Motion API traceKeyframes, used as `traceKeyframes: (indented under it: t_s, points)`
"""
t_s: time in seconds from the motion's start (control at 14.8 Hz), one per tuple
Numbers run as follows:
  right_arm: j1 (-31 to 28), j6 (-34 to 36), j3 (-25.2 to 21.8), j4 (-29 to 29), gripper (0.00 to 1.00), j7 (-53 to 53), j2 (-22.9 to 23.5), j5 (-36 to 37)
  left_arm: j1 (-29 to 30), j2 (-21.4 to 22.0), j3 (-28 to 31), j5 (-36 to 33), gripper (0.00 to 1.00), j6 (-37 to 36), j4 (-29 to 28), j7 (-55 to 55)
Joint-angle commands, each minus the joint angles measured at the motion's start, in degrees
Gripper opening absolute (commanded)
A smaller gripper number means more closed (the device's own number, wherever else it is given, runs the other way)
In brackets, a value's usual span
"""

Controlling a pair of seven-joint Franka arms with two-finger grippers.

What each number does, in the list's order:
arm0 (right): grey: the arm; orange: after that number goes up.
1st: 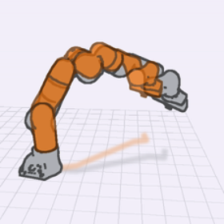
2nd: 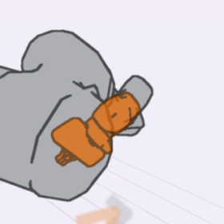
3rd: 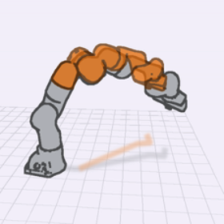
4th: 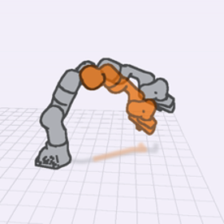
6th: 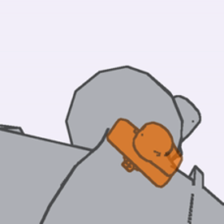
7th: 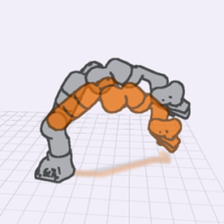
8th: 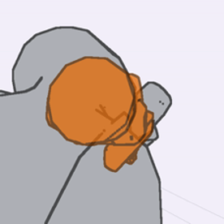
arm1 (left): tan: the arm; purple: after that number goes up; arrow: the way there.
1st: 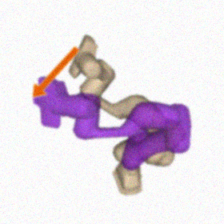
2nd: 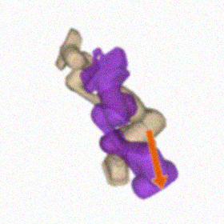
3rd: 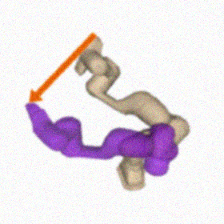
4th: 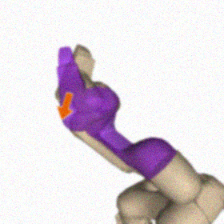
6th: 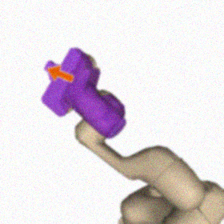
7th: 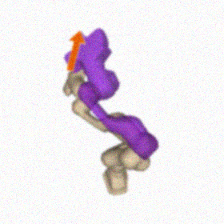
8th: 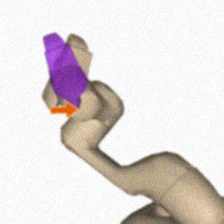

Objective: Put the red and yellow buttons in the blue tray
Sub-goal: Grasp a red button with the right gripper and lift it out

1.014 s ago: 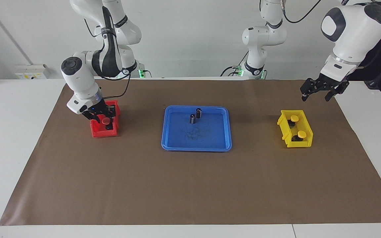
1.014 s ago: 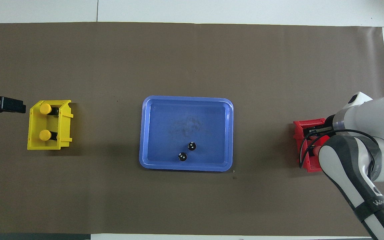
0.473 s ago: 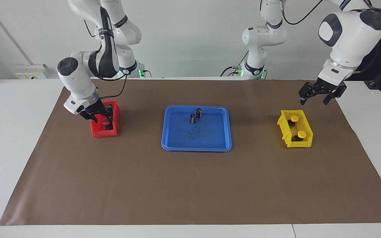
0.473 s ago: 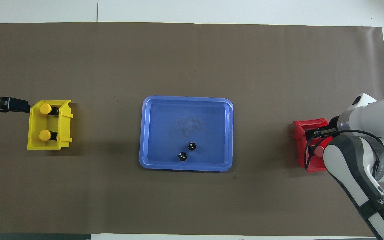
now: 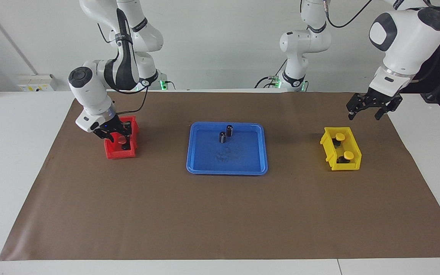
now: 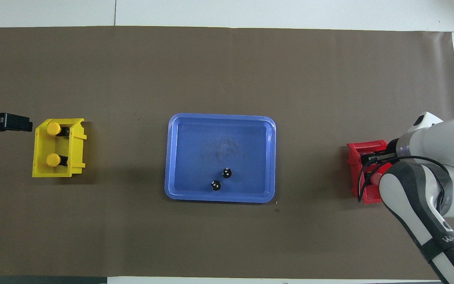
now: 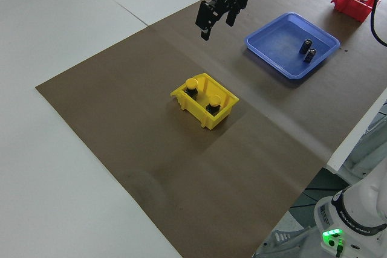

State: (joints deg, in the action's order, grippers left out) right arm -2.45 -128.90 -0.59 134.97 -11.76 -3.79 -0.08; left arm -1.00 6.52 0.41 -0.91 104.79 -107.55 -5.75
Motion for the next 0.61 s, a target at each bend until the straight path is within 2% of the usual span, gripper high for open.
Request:
traceKeyframes:
  t_s: [0.0, 0.54]
  points:
    - [-0.02, -1.36, 0.06, 1.96, 0.62, -1.6, -1.58, -1.68, 0.73, 0.42, 0.11, 0.74, 1.0, -1.09, 0.33, -1.11]
    - [-0.02, -2.94, 0.06, 2.05, 0.58, -1.95, -1.49, -2.12, 0.73, 0.51, 0.11, 0.74, 1.0, -0.47, -0.11, -1.28]
